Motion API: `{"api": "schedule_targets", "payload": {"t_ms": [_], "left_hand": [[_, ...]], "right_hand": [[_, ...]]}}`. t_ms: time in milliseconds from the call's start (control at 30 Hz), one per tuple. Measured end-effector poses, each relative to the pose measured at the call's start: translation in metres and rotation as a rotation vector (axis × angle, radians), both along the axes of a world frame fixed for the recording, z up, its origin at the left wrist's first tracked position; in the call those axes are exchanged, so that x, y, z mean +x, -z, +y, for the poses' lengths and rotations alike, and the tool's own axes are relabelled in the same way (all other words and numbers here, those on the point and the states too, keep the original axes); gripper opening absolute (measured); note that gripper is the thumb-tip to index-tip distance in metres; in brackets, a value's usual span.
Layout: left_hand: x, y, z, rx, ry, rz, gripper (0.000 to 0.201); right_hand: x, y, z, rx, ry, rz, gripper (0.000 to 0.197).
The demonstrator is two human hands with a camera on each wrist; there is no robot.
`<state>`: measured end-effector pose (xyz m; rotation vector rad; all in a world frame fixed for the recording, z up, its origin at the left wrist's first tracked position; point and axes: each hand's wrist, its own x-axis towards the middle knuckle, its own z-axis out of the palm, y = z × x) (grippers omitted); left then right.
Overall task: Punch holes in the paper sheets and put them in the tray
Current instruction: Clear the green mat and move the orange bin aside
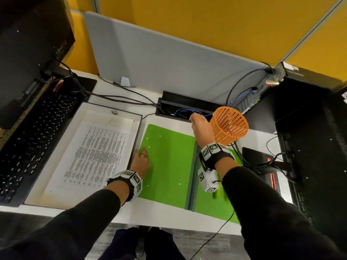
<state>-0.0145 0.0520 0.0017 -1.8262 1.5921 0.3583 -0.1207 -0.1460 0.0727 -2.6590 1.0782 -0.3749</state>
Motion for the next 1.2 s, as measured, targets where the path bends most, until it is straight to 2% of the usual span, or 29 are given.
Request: {"api": "schedule_targets", "payload": {"t_ms": [167,267,467,633,800,900,967,1033,1200], "left_hand": [[0.000,0.002,0.001,-0.009,-0.004,0.001,0.065],[0.001,0.006,0.000,-0.002,0.010,-0.005,0.065],[0.003,0.012,0.000,-0.020,0.028,-0.025,0.066],[0.004,0.015,0.001,-0.027,0.033,-0.035,0.069],[0.003,0.012,0.000,-0.026,0.023,-0.032,0.066],[0.002,0.008,0.001,-0.018,0.016,-0.023,0.064],[0.002,0.006,0.001,-0.017,0.017,-0.019,0.064],[0.002,0.005,0.001,-0.013,0.013,-0.015,0.064],[0.001,0.008,0.003,0.002,0.022,-0.024,0.067]], "right_hand": [[-0.036,-0.048,-0.057,0.012,0.252,-0.181,0.017],[-0.057,-0.057,-0.078,0.059,0.347,-0.103,0.017],[-0.071,-0.055,-0.088,0.146,0.375,0.031,0.014],[-0.072,-0.052,-0.090,0.199,0.437,0.010,0.020],[-0.075,-0.052,-0.092,0.160,0.491,-0.005,0.012],[-0.073,-0.051,-0.087,0.118,0.465,-0.054,0.009],[-0.067,-0.050,-0.076,0.053,0.380,-0.100,0.007],[-0.058,-0.045,-0.062,0.011,0.252,-0.125,0.013],[-0.049,0.005,-0.001,0.063,0.055,-0.050,0.012]]}}
